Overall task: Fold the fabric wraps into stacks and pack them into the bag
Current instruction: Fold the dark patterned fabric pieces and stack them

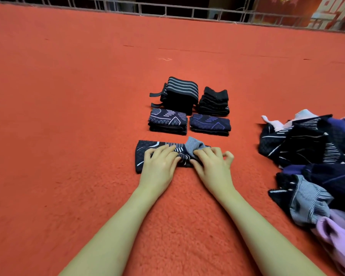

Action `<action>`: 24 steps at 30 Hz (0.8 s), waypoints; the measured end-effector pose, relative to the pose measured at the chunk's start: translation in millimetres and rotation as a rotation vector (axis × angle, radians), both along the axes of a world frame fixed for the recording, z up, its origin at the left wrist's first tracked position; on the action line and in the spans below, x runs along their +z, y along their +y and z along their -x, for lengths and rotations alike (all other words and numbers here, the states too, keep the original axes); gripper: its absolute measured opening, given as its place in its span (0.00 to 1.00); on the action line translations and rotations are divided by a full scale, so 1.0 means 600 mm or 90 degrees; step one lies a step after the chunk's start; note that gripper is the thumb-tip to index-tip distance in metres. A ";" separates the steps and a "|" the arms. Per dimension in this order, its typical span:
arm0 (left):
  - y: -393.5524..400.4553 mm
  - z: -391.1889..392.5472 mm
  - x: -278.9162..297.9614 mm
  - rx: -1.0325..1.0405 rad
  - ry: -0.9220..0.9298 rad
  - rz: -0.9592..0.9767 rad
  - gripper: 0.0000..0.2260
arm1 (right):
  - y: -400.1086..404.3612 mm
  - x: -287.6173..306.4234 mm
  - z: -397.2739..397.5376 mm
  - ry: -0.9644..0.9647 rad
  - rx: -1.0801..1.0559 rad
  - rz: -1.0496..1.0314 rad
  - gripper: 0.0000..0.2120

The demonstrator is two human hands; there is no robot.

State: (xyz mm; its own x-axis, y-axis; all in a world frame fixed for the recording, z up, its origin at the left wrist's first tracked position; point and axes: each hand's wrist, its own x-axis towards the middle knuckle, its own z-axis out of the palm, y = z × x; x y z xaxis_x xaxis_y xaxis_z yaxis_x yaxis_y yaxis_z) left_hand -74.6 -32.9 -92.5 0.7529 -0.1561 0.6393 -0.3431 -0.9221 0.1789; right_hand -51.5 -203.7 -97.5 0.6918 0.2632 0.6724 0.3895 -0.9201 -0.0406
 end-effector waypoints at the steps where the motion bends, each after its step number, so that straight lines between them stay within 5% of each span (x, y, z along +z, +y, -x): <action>1: 0.000 0.001 0.001 0.003 -0.006 0.000 0.14 | 0.000 0.000 0.000 -0.004 0.009 -0.007 0.13; 14: -0.009 0.014 0.002 0.083 0.036 -0.034 0.16 | -0.010 0.016 0.027 -0.041 -0.098 -0.279 0.11; 20: -0.012 0.016 0.001 0.094 0.113 -0.062 0.19 | -0.012 0.015 0.024 0.024 -0.038 -0.062 0.19; 24: -0.015 0.018 0.008 0.087 0.213 -0.060 0.27 | -0.012 0.030 -0.001 0.017 -0.021 0.012 0.10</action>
